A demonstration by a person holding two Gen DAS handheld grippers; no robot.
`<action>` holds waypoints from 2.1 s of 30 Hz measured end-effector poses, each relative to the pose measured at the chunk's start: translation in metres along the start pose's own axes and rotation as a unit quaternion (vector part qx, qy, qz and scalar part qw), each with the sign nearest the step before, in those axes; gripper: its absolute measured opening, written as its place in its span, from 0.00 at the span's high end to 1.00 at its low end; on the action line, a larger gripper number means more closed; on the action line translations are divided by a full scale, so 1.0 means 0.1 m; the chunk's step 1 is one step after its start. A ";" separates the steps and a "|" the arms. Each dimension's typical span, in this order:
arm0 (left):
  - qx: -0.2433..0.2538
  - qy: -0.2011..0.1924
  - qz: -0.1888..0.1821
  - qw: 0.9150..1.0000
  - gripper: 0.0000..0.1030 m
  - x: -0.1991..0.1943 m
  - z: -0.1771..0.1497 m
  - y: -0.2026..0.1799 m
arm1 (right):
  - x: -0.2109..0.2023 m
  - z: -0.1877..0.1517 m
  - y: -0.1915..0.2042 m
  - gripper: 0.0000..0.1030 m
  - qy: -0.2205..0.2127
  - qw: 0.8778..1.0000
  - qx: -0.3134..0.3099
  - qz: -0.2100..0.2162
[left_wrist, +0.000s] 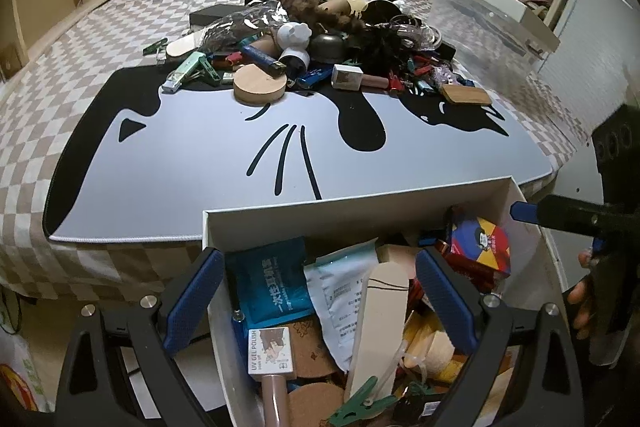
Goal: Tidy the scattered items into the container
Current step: 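Move both grippers back over the heap of items on the mat, then reach the right gripper to the red lighter while the left gripper approaches the wooden disc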
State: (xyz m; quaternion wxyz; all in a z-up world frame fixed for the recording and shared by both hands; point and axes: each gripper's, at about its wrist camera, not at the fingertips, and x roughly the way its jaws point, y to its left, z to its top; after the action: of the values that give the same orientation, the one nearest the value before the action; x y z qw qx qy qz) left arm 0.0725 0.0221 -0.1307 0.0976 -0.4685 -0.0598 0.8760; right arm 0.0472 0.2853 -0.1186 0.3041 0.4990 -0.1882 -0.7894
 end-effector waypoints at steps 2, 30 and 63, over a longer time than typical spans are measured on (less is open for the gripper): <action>-0.007 -0.001 -0.001 1.000 0.04 0.00 0.03 0.01 | -0.03 0.01 -0.01 0.00 -0.006 1.000 -0.005 -0.004; 0.015 -0.067 -0.004 0.998 0.00 -0.20 1.07 0.18 | -0.32 0.86 -0.01 0.00 -0.042 0.990 -0.087 -0.106; 0.036 0.031 0.033 0.998 0.05 1.27 1.65 0.52 | 0.74 1.69 -0.46 0.49 0.030 0.976 -0.114 -0.181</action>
State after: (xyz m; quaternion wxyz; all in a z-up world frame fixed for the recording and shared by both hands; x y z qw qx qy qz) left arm -0.1393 -0.0016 -0.1519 0.0873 -0.4936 -0.0100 0.8652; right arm -0.1417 0.2691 -0.1230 0.2169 0.5100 0.0056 -0.8324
